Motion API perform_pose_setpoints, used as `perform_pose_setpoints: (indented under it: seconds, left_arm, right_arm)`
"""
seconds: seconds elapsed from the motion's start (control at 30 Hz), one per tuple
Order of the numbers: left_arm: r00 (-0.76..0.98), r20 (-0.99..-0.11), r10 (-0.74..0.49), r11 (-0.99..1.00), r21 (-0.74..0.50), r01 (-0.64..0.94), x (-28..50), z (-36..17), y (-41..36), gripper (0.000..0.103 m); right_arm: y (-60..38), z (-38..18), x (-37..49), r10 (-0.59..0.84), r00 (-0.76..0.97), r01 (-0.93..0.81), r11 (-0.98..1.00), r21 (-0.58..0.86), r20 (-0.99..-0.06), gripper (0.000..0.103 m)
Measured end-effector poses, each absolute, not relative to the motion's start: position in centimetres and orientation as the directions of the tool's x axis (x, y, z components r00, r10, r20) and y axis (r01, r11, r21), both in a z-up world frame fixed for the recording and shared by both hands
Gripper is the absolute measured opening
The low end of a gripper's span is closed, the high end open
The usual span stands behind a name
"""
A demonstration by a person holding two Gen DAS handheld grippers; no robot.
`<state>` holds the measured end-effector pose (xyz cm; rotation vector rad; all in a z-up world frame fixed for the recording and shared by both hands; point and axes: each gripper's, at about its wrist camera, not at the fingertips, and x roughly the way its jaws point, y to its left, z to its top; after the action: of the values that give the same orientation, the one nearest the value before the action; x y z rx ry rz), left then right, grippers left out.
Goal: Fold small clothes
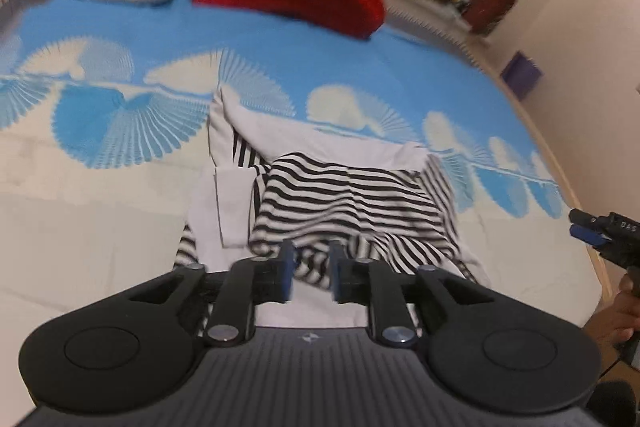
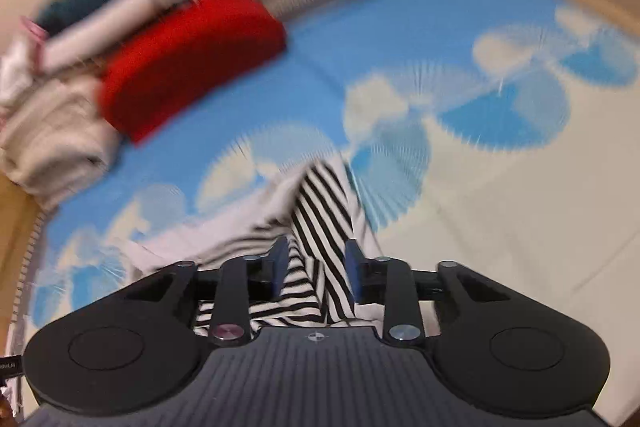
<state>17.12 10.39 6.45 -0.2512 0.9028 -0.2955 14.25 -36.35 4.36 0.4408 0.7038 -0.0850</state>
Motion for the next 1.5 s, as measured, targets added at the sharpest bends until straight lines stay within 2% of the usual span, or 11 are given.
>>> perform_pose_setpoints:
  seconds: [0.17,0.4,0.5,0.83,0.9,0.97,1.03,1.23,1.3,1.43,1.5]
  left_arm:
    - [0.556,-0.759,-0.339,0.928,-0.366,0.065,9.6,2.7,11.2,0.036]
    - [0.369,-0.885,-0.285,0.884,-0.392,-0.256,6.9,-6.5,13.7,0.047]
    - [0.358,-0.882,-0.308,0.868,-0.414,-0.274,7.6,-7.4,14.2,0.073]
    - [0.33,-0.907,-0.263,0.911,-0.346,-0.224,7.9,-9.5,12.1,0.073]
    - [0.339,-0.914,-0.221,0.937,-0.295,-0.185,7.7,-9.4,11.2,0.064]
    - [0.348,-0.925,-0.149,0.967,-0.21,-0.146,7.6,-9.4,10.4,0.026]
    - [0.355,-0.93,-0.101,0.982,-0.15,-0.113,7.5,-9.3,10.1,0.005]
    - [0.394,-0.917,-0.059,0.98,-0.128,-0.151,6.0,-7.8,12.2,0.005]
    - [0.416,-0.895,-0.157,0.943,-0.261,-0.205,6.1,-7.4,13.8,0.01]
    - [0.467,-0.861,-0.202,0.884,-0.366,-0.291,6.3,-7.1,15.4,0.085]
    - [0.454,-0.863,-0.221,0.875,-0.381,-0.298,6.8,-7.4,15.1,0.086]
  right_arm:
    - [-36.4,3.0,6.4,0.052,0.789,0.192,0.926,0.326,-0.612,0.048]
    - [-36.4,-7.0,2.6,0.006,0.589,0.326,0.913,0.245,-0.808,0.048]
    - [-37.4,-9.4,3.2,0.076,0.523,0.42,0.844,0.334,-0.849,0.048]
    - [-36.1,-13.5,4.0,0.049,0.409,0.461,0.85,0.253,-0.911,0.051]
    - [-35.8,-13.9,3.8,0.041,0.398,0.458,0.857,0.238,-0.916,0.051]
    - [-35.4,-13.7,3.7,0.032,0.401,0.451,0.863,0.228,-0.915,0.051]
    - [-35.0,-13.5,3.7,0.041,0.414,0.434,0.869,0.237,-0.909,0.051]
    - [-35.2,-13.1,3.4,0.044,0.415,0.428,0.872,0.238,-0.909,0.051]
    - [-35.4,-13.3,3.4,0.034,0.4,0.436,0.872,0.223,-0.916,0.051]
    - [-35.8,-13.3,3.3,0.047,0.407,0.44,0.865,0.241,-0.912,0.051]
    - [-35.7,-13.4,3.3,0.051,0.41,0.43,0.87,0.242,-0.911,0.05]
